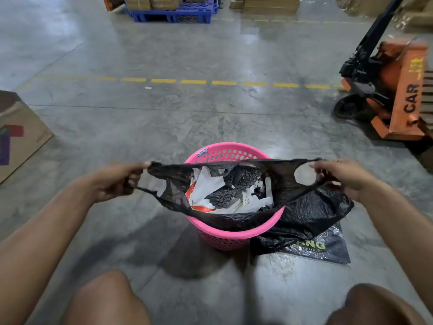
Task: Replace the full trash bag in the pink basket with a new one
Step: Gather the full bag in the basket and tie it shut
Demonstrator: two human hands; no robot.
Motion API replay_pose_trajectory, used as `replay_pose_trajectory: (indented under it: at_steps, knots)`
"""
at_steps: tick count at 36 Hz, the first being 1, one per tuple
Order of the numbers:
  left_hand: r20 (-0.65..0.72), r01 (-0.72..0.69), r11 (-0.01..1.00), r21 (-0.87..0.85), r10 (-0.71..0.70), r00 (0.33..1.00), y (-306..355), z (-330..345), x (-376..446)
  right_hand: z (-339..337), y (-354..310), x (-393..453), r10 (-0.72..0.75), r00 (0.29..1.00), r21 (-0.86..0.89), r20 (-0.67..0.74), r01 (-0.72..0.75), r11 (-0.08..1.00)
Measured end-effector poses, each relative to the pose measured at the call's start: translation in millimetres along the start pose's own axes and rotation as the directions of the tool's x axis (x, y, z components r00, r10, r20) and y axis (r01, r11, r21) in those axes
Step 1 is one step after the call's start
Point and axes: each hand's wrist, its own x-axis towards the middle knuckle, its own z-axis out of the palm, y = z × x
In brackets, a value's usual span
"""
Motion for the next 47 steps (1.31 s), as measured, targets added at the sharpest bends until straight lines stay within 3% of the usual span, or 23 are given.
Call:
replay_pose_trajectory:
  at_steps: [3,7,12,17,20,22,25,29,33,37,40,42,44,47]
  knots:
    - [0.092,-0.11,0.937,-0.331,0.148,0.985,23.7,10.7,-4.1,13.3,-25.6,-2.1,0.039,0.996,0.199,0.077,-0.054,0.979]
    - [0.065,-0.243,0.847,-0.472,0.309,0.949,39.1,35.3,-8.8,30.1,-42.3,-4.6,0.03,0.999,0.299,0.035,-0.039,0.953]
    - [-0.054,-0.538,0.797,-0.276,0.546,0.836,34.3,82.7,-7.5,46.8,-42.4,-12.4,-0.102,0.98,0.336,-0.173,0.156,0.929]
    - [0.02,-0.663,0.716,-0.219,0.682,0.731,39.1,123.4,-12.9,63.8,-37.5,-20.8,-0.169,0.974,0.392,-0.15,0.216,0.895]
    - [0.116,-0.772,0.635,0.026,0.765,0.633,38.7,147.4,-11.4,72.9,-38.3,-23.2,-0.23,0.955,0.319,-0.185,0.28,0.905]
    - [0.172,-0.792,0.59,0.159,0.773,0.611,37.1,160.0,-3.6,78.4,-38.3,-25.8,-0.308,0.934,0.202,-0.178,0.341,0.918]
    - [0.213,-0.769,0.595,0.233,0.741,0.637,36.9,174.8,7.4,83.5,-38.1,-34.0,-0.466,0.877,-0.097,-0.117,0.457,0.884]
    - [0.377,-0.764,0.552,0.333,0.665,0.645,36.1,193.7,13.4,88.3,-44.1,-50.2,-0.645,0.762,-0.472,0.065,0.593,0.653]
    - [0.477,-0.758,0.538,0.369,0.59,0.651,34.5,217.0,17.1,97.4,-54.9,-61.0,-0.668,0.693,-0.552,0.271,0.681,0.481]
    - [0.494,-0.75,0.441,0.493,0.568,0.659,27.6,234.3,26.6,109.4,-60.2,-59.9,-0.676,0.635,-0.596,0.375,0.723,0.348]
    - [0.441,-0.662,0.576,0.479,0.493,0.75,23.7,235.7,35.0,107.2,-57.3,-55.8,-0.729,0.642,-0.506,0.237,0.722,0.472]
    - [0.418,-0.593,0.735,0.328,0.45,0.789,21.2,236.3,40.7,99.4,-50.5,-47.3,-0.762,0.641,-0.448,0.086,0.709,0.546]
    - [0.393,-0.515,0.832,0.207,0.412,0.822,22.5,234.7,41.9,93.2,-42.2,-39.2,-0.773,0.627,-0.508,0.098,0.699,0.503]
    - [0.378,-0.502,0.848,0.173,0.413,0.828,21.0,231.2,46.9,97.9,-28.8,-31.1,-0.764,0.612,-0.524,0.204,0.728,0.443]
